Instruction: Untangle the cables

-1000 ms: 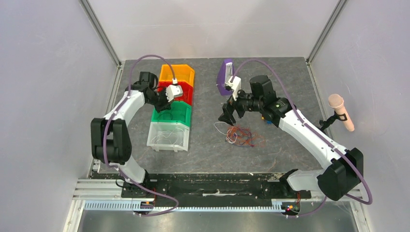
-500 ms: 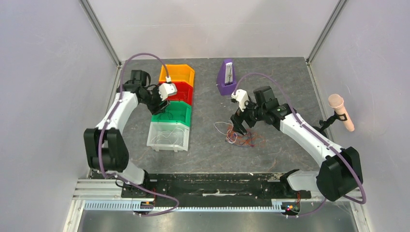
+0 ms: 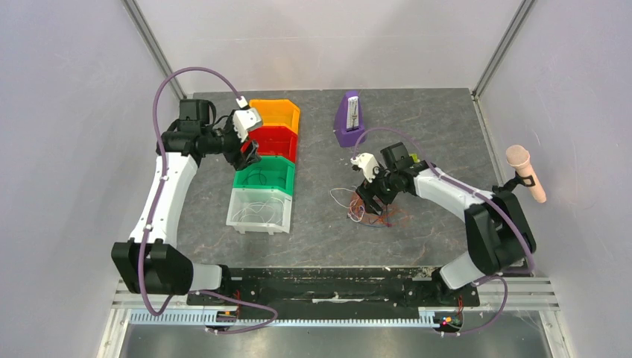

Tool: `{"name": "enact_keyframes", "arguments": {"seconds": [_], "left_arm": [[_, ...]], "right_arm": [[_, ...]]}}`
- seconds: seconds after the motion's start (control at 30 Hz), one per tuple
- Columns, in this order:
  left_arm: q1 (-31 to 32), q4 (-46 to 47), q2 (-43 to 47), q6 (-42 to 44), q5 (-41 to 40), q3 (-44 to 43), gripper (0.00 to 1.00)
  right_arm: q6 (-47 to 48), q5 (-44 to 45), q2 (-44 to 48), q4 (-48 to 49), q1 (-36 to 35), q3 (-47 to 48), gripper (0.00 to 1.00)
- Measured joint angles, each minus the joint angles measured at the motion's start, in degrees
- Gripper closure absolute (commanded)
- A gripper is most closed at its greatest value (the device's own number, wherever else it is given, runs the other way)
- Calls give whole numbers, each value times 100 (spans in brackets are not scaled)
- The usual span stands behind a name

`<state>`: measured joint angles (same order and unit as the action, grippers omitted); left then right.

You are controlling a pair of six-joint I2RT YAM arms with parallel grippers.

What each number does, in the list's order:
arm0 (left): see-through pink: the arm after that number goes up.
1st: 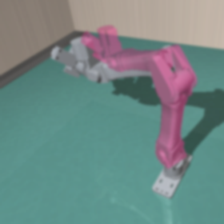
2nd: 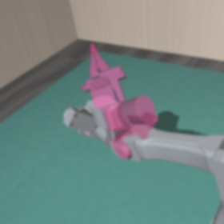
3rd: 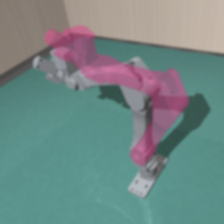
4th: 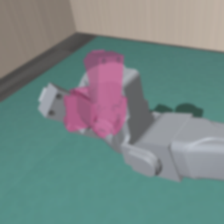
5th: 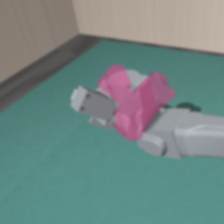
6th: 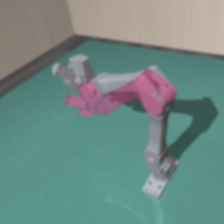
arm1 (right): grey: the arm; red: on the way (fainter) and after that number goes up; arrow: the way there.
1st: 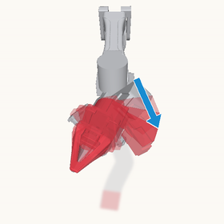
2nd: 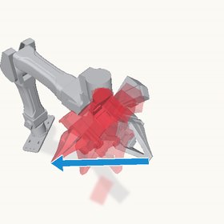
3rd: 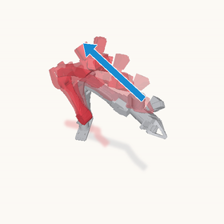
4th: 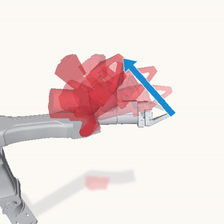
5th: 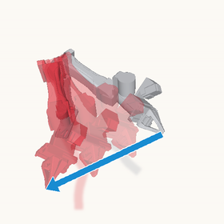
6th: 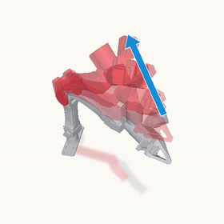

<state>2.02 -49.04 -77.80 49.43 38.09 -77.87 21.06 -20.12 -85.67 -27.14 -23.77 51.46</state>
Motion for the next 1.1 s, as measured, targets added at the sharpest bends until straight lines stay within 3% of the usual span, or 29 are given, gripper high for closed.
{"name": "enact_keyframes", "arguments": {"seconds": [0.1, 0.2, 0.4, 0.5, 0.67, 0.8, 1.0, 1.1], "left_arm": [[35, 42, 260, -190, 153, 177, 25], [129, 44, 516, -273, 254, 428, 27], [732, 179, 831, -743, 413, 1054, 26], [1099, 678, 876, -1558, 529, 1504, 25], [1357, 1403, 743, -2496, 610, 1683, 26], [1530, 1891, 463, -2776, 758, 1679, 27], [2000, 2048, 319, -2688, 1021, 1679, 46], [2302, 2100, 407, -2479, 1060, 1725, 50]], "right_arm": [[28, 22, -442, 90, 0, 0, 68], [90, -15, -804, 146, 0, 26, 99], [-9, -911, -439, 330, 24, 109, 100], [-140, -1412, 166, 573, 4, 114, 100], [-175, -1941, 772, 796, -46, 197, 100], [-122, -2162, 953, 798, -107, 197, 100], [-144, -2247, 1075, 785, -267, 210, 100], [-245, -2251, 1097, 791, -321, 225, 100]]}}
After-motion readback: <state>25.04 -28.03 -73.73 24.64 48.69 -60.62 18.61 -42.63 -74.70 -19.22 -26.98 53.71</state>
